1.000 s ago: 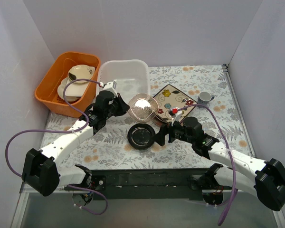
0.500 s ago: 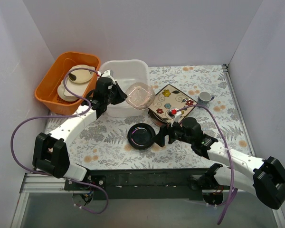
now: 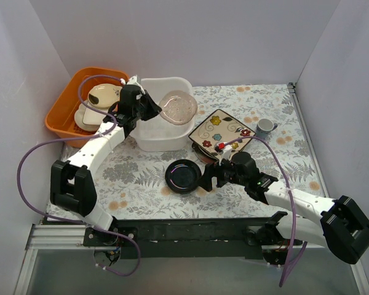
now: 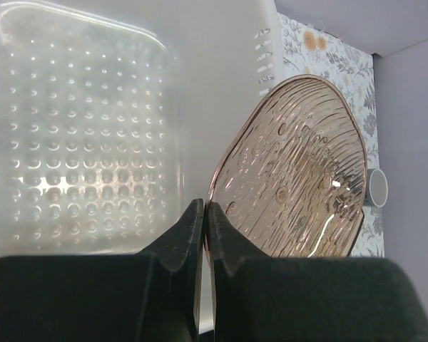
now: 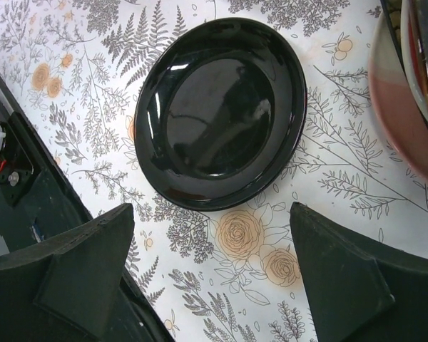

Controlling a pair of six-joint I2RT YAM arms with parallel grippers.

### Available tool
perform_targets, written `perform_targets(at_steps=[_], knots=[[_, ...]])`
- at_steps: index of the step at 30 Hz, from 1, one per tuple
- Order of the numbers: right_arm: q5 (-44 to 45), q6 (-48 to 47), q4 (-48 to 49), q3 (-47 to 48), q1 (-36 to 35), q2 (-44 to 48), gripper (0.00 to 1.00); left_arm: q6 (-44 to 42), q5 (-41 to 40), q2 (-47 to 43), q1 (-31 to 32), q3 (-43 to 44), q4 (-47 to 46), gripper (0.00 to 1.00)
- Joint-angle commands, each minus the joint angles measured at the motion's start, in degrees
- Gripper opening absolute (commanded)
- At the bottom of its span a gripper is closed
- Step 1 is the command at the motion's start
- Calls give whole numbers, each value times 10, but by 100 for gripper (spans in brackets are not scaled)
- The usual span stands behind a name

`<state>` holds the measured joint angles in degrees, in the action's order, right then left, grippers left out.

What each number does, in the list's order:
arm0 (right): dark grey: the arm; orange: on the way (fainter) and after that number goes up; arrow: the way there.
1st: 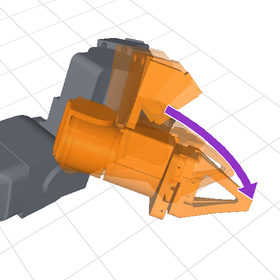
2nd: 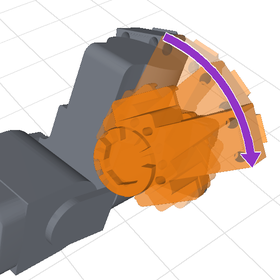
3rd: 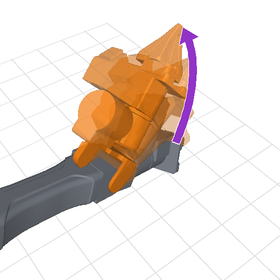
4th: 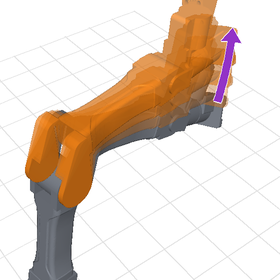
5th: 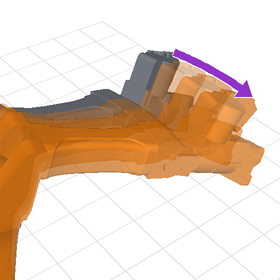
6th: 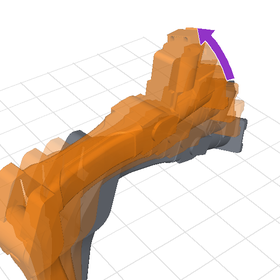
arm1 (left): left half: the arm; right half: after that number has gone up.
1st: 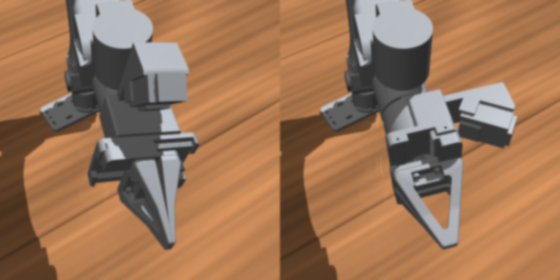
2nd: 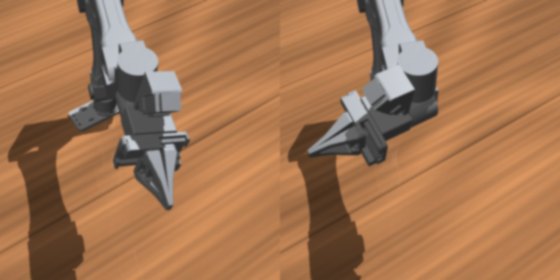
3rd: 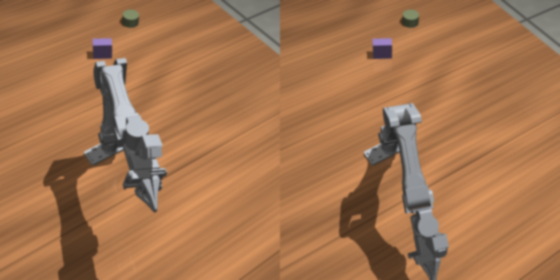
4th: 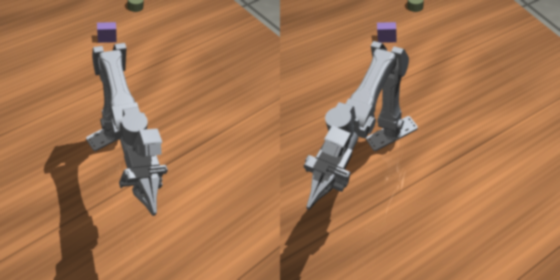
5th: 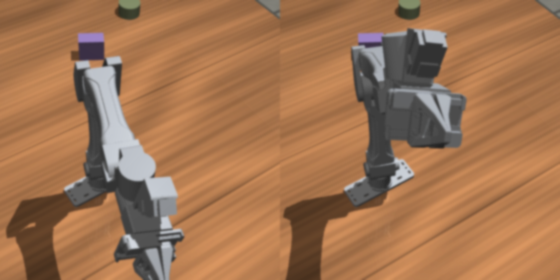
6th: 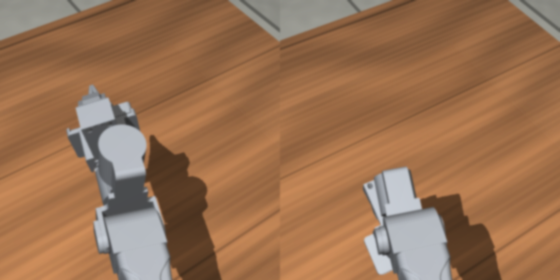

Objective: Place the plates into the plastic bin on the countertop
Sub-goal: Place the plate in the plastic bin.

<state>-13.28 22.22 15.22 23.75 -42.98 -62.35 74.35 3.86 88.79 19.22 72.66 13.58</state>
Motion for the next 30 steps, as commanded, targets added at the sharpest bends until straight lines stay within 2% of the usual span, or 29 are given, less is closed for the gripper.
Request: perform_targets(at_steps=[1,7,30], knots=[[-11,-8,37,14,-3,-1,97,-19,-11,31,-14,63,19,0],[-10,-5,39,11,-3,3,97,-24,-8,84,-37,115,39,0],[-21,7,18,26,-4,-21,96,-57,-25,180,-49,120,53,0]])
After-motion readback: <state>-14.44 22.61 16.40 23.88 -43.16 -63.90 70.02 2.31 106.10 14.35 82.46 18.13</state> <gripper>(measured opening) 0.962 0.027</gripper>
